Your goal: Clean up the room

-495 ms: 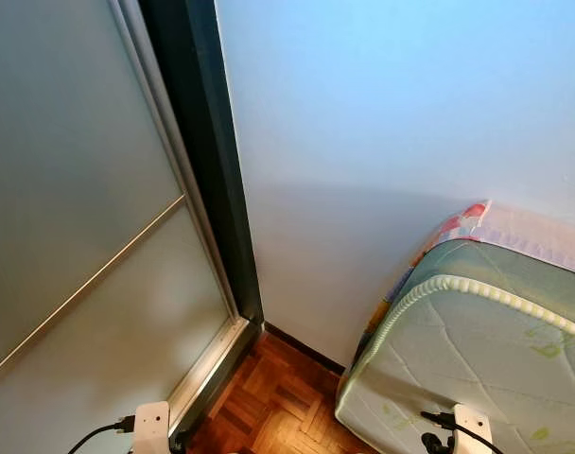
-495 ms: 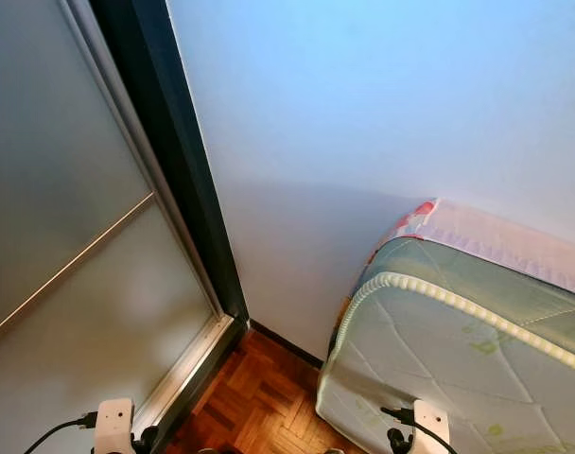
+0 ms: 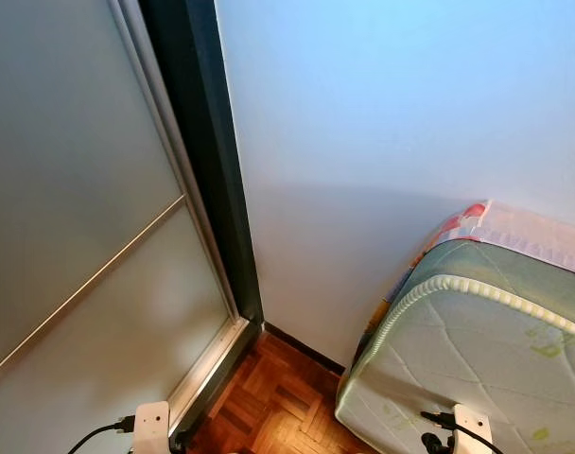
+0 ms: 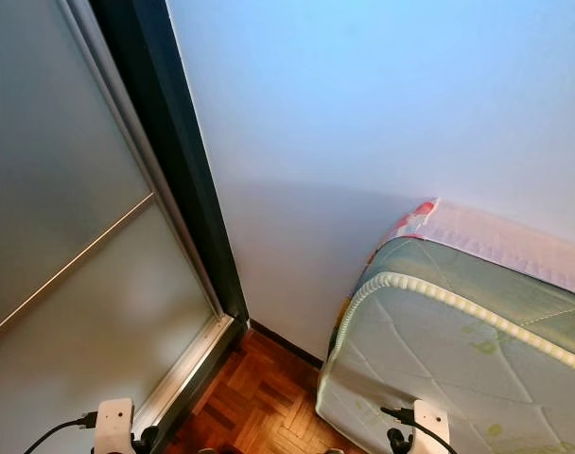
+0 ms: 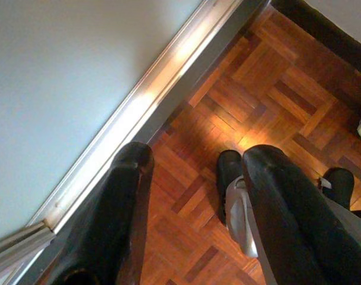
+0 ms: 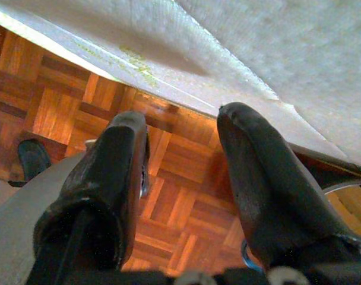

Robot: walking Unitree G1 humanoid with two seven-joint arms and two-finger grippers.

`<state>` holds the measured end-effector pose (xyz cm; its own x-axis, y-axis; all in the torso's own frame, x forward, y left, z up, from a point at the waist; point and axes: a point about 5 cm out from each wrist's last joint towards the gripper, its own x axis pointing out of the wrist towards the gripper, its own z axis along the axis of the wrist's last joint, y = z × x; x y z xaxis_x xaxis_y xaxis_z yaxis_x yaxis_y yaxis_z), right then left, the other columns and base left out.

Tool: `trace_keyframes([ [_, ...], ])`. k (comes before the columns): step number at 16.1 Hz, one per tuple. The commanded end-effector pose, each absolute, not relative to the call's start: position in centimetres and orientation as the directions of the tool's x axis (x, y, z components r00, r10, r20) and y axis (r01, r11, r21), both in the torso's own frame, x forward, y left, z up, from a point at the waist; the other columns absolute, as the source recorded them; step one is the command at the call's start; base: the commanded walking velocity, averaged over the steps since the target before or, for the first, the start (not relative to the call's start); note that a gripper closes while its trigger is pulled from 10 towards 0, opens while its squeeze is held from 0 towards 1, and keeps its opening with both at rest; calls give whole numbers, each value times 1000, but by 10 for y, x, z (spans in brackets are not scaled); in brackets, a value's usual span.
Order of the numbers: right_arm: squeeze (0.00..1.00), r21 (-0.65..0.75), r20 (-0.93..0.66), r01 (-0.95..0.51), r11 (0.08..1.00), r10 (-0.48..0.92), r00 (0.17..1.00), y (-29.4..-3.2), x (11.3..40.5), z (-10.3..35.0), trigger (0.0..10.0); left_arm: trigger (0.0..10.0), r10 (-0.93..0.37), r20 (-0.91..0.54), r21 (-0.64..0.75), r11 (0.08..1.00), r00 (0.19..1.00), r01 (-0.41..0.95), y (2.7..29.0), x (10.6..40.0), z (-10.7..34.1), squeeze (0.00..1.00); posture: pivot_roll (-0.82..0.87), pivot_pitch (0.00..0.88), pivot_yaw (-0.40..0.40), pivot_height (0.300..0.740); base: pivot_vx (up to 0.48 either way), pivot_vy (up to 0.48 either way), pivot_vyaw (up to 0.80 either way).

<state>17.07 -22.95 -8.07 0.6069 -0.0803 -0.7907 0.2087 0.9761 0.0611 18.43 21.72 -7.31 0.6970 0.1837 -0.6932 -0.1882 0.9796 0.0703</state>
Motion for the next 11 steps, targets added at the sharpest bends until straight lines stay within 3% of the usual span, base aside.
trace_keyframes([
  [1,0,94,-859,247,964,-47,509,-214,140,-97,10000,10000,152,-811,39,978,565,-206,253,145,-85,0,90,0,-24,719,0,0,0],
  [2,0,99,-854,298,949,-73,516,-216,143,-96,10000,10000,157,-807,40,976,569,-213,254,146,-84,0,94,0,-31,719,0,0,0],
  [5,0,113,-855,259,959,-40,518,-205,147,-96,10000,10000,166,-806,30,970,568,-241,247,149,-85,0,89,0,-42,719,0,0,0],
  [11,0,100,-863,239,966,-35,505,-208,142,-98,10000,10000,156,-811,9,967,564,-255,240,146,-88,0,83,0,-60,719,0,0,-740],
])
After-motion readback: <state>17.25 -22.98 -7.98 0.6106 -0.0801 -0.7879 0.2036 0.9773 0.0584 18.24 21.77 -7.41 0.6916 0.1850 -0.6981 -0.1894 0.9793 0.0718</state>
